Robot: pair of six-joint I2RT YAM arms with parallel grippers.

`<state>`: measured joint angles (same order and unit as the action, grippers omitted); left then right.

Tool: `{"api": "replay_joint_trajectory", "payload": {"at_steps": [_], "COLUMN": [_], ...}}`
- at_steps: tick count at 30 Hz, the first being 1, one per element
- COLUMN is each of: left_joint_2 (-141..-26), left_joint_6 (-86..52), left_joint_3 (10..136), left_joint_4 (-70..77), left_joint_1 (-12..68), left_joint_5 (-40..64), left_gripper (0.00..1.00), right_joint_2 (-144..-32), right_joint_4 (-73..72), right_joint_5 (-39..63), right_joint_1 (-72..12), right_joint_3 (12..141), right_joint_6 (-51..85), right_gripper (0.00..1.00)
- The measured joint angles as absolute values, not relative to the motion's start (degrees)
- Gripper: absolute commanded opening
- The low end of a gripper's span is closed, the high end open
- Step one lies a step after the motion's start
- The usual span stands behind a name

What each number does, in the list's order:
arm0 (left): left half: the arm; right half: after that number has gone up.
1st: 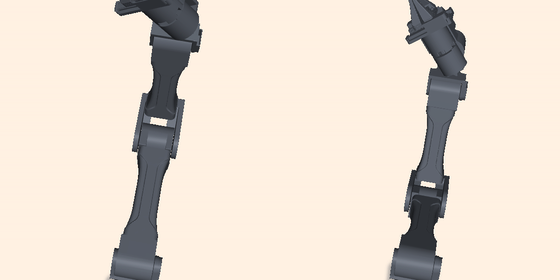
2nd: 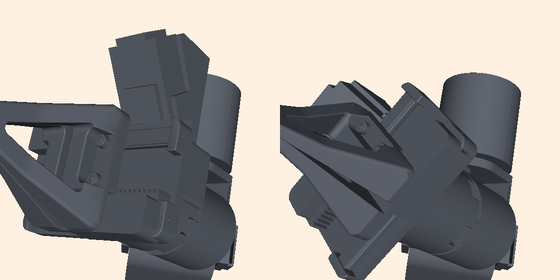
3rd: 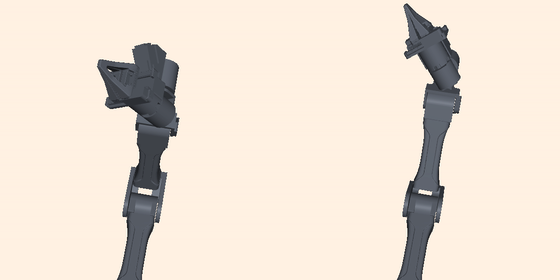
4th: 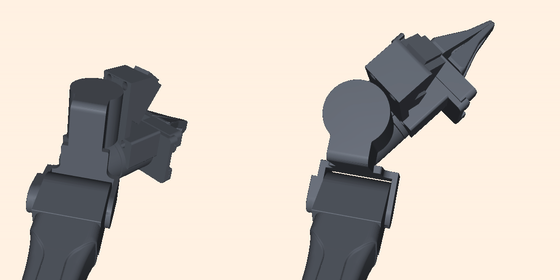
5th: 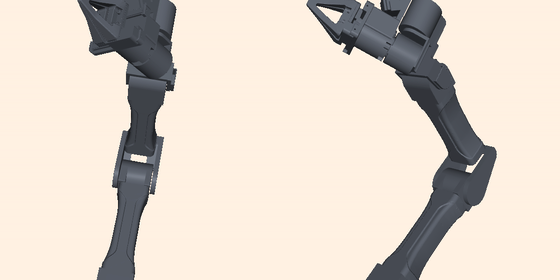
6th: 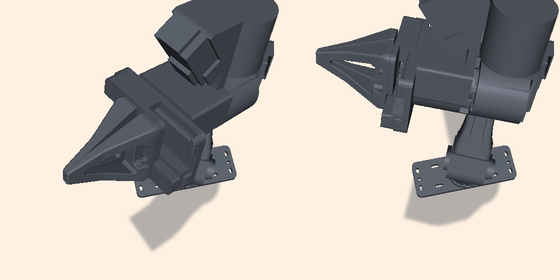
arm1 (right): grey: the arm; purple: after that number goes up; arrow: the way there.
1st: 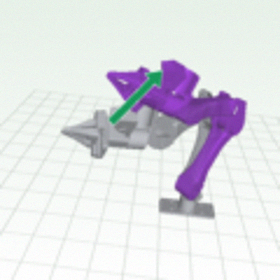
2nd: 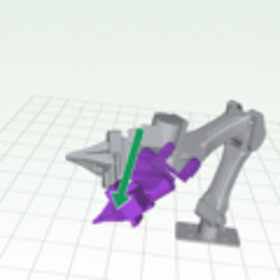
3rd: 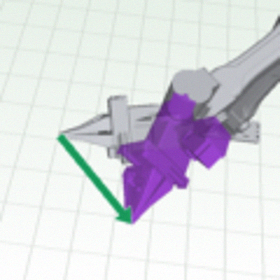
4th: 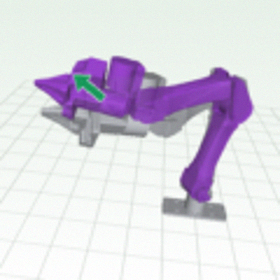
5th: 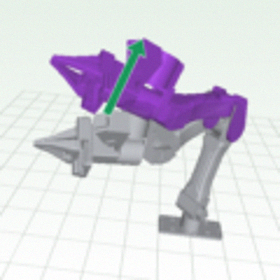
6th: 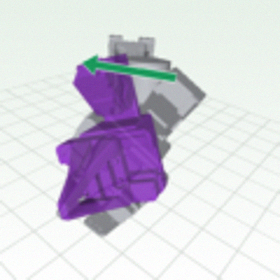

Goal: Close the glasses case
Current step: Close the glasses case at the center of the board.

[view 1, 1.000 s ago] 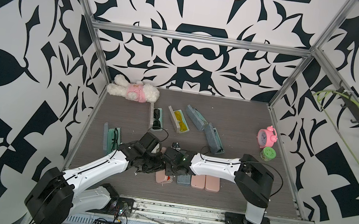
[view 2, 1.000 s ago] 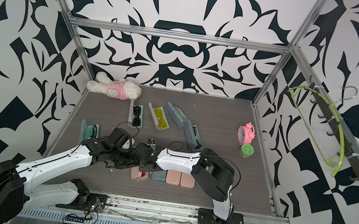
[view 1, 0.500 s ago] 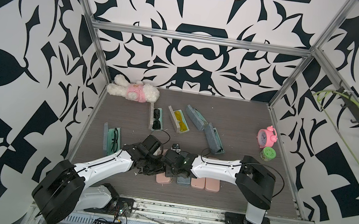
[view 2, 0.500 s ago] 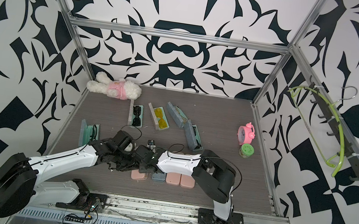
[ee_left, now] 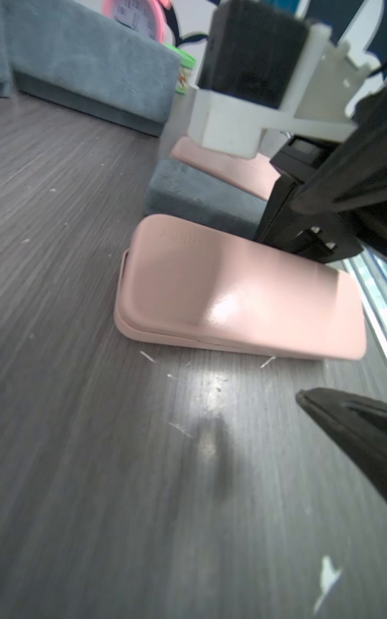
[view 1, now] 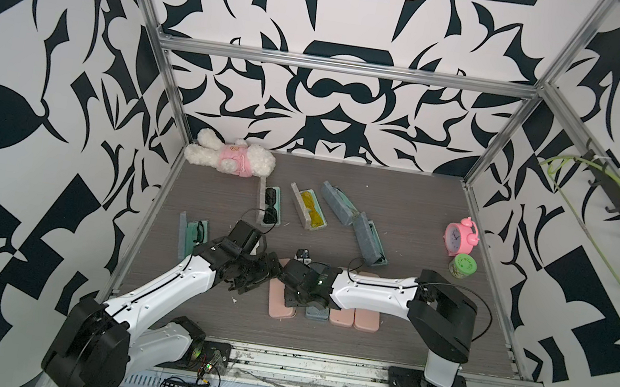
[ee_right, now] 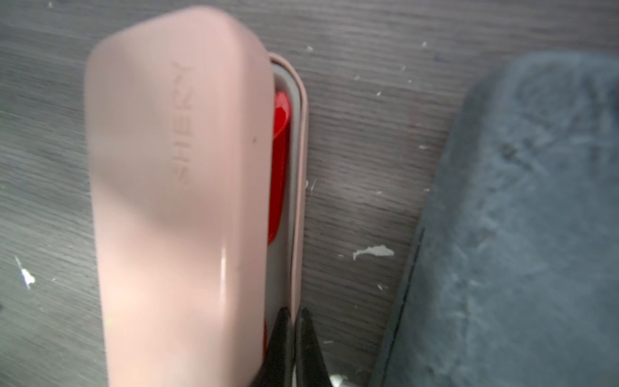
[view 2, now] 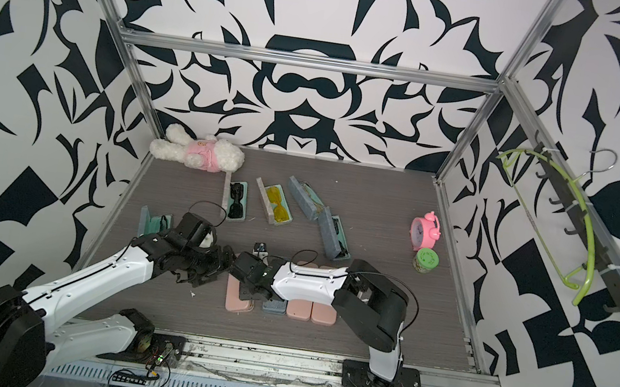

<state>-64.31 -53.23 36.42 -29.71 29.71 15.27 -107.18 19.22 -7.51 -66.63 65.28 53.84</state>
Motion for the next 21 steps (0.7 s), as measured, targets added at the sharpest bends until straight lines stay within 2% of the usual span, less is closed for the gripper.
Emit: {"api": "replay_joint_trajectory", "payload": {"at_steps": [10,21], "left_joint_2": [-71.7,-78.4], "left_joint_6": [-50.9,-48.1], "left_joint_3": [39.0,39.3], "left_joint_4": [-28.2,-27.7], "left_joint_1": [29.6,29.6], "left_joint_5": [18.7,20.4], "left_gripper": [0.98,0.96], "right_joint_2": [-105.4,-105.3], "right_joint_4": [14.8,12.0], "right_joint_5": [-5.6,-4.2], "right_joint_1": [-66.6,-66.8], "right_joint_3": [62.7,62.2], "right_joint_6": [52.7,51.8], "right_gripper": [0.12,0.13]}}
